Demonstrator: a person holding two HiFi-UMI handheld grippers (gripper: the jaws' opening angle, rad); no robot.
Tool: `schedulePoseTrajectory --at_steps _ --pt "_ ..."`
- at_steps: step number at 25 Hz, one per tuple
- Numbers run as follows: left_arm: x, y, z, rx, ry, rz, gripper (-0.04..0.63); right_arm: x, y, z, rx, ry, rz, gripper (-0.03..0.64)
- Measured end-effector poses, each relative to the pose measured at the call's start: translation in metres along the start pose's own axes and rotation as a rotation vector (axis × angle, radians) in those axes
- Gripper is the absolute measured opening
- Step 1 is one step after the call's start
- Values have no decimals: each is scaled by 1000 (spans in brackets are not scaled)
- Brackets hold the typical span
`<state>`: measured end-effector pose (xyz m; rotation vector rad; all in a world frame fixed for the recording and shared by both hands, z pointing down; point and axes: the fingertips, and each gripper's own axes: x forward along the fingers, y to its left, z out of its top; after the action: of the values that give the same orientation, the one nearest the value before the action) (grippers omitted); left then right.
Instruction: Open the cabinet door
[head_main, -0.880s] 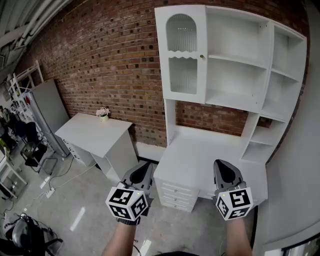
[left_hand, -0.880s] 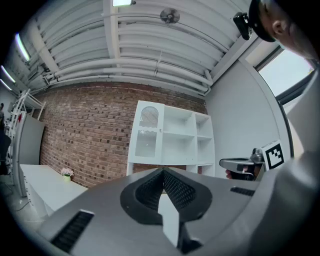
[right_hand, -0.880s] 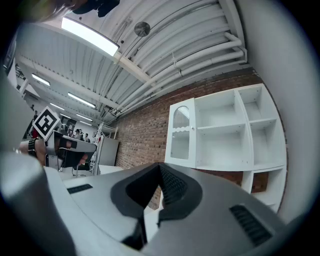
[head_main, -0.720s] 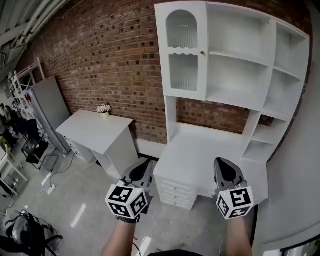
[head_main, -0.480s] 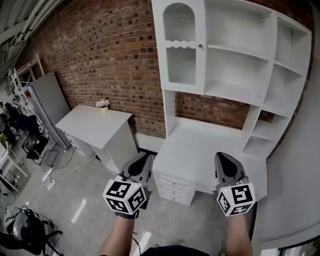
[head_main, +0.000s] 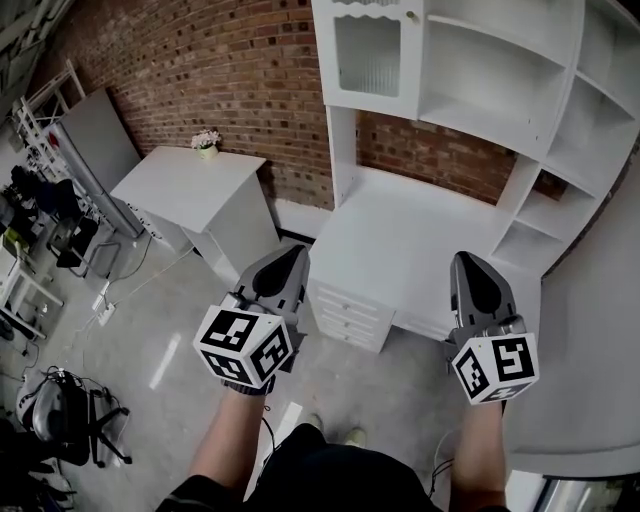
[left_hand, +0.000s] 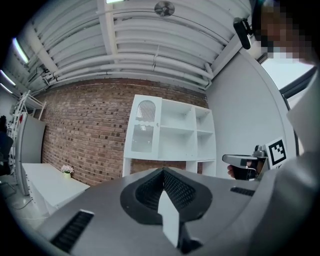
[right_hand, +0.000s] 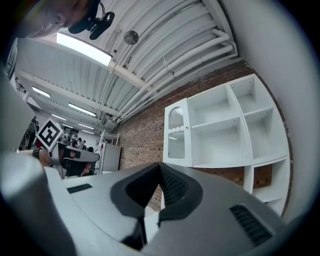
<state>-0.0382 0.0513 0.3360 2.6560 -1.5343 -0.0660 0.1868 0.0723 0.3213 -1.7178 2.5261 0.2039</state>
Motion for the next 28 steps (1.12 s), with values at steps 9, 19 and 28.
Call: schedulePoseTrajectory --at_steps 9,19,28 --pt "39 13 -14 1 9 -51 8 33 -2 -16 -38 21 -18 3" --pt "111 69 -1 17 -11 -157 8 117 -10 -19 -74 35 -108 3" --pt "172 123 1 30 -11 -254 8 184 -11 -35 -75 58 -207 3"
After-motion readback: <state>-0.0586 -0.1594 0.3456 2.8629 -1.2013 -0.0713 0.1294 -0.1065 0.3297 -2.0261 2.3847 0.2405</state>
